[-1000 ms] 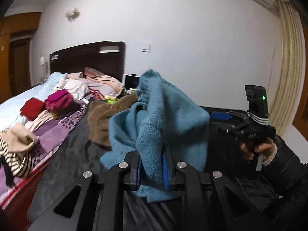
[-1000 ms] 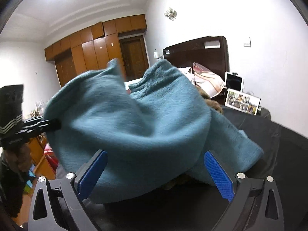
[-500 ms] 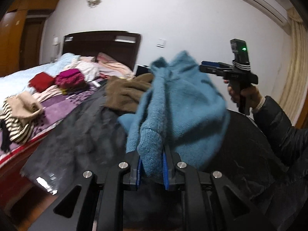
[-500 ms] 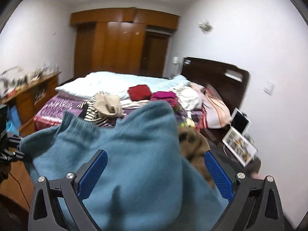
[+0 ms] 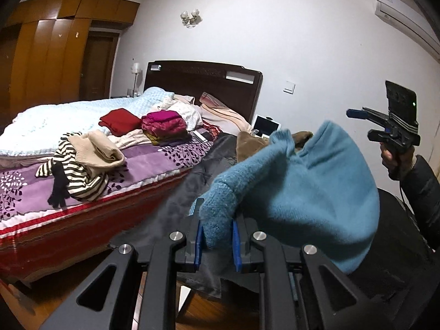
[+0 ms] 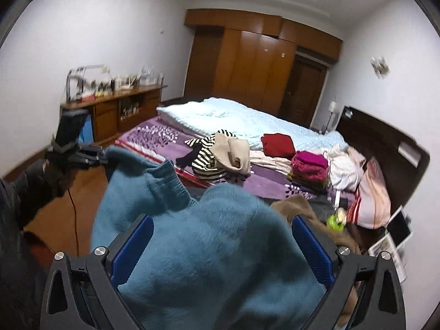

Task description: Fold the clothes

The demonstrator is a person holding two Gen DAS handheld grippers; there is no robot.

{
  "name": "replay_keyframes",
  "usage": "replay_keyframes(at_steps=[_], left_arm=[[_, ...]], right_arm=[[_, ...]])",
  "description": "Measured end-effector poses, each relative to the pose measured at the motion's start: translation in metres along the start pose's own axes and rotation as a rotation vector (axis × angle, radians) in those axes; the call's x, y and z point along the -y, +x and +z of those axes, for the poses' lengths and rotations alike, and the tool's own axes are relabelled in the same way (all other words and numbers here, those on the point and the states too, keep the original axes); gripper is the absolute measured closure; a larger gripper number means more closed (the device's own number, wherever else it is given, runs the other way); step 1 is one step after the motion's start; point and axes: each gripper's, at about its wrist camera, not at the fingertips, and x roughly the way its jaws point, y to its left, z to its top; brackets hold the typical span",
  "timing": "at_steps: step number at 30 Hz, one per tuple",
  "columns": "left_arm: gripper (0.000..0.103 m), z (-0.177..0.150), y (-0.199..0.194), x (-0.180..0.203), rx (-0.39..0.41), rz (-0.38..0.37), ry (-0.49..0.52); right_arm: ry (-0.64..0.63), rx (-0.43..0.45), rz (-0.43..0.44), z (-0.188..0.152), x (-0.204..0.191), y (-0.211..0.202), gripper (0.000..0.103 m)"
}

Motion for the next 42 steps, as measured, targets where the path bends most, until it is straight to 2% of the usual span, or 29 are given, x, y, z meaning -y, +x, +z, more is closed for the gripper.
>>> replay_keyframes(at_steps=[4, 8, 11, 14, 15, 16, 18, 20, 21, 23, 24, 27, 32, 36, 42], left_arm=[[0.084, 0.003, 0.001, -0.001, -0.004, 0.014, 0.019], [0.084, 0.006, 0.0, -0.004, 0.006, 0.009, 0.013], [0.084, 0.007, -0.005, -0.007, 0.021, 0.009, 0.001], [0.084, 0.008, -0.007, -0.011, 0.032, 0.016, -0.02], [0.084, 0.009, -0.006, -0.013, 0.034, 0.016, -0.028], [0.084, 0.01, -0.006, -0.014, 0.036, 0.017, -0.037], [0.084, 0.012, -0.004, -0.017, 0.04, 0.018, -0.055], [0.084, 0.016, -0.002, -0.017, 0.044, 0.016, -0.064], [0.084, 0.018, -0.002, -0.016, 0.047, 0.016, -0.065], [0.084, 0.022, -0.001, -0.014, 0.052, 0.017, -0.064], [0.084, 0.024, -0.001, -0.013, 0.054, 0.019, -0.063], [0.084, 0.034, -0.006, -0.006, 0.079, 0.017, -0.064], [0.084, 0.06, -0.02, 0.021, 0.157, -0.02, -0.025], [0.084, 0.085, -0.031, 0.057, 0.225, -0.099, 0.036], [0.084, 0.125, -0.051, 0.141, 0.393, -0.252, 0.133]], right_arm=[[-0.012, -0.046, 0.05, 0.016, 0.005, 0.032, 0.001], [0.003, -0.163, 0.049, 0.01, 0.017, 0.074, 0.001], [0.099, -0.281, 0.099, -0.007, 0.039, 0.104, 0.001], [0.343, -0.391, 0.236, -0.035, 0.065, 0.127, 0.001], [0.413, -0.409, 0.272, -0.047, 0.069, 0.13, 0.004], [0.43, -0.403, 0.283, -0.054, 0.069, 0.127, 0.008], [0.431, -0.371, 0.286, -0.06, 0.067, 0.116, 0.027], [0.437, -0.336, 0.289, -0.066, 0.065, 0.103, 0.036], [0.449, -0.309, 0.292, -0.068, 0.064, 0.094, 0.046], [0.459, -0.264, 0.277, -0.069, 0.058, 0.082, 0.06], [0.458, -0.246, 0.258, -0.069, 0.054, 0.076, 0.071], [0.447, -0.211, 0.158, -0.069, 0.034, 0.057, 0.084], [0.453, -0.131, -0.079, -0.068, 0.015, 0.01, 0.087], [0.498, 0.001, -0.297, -0.063, 0.02, -0.062, 0.088], [0.518, 0.188, -0.652, -0.055, 0.013, -0.184, 0.088]])
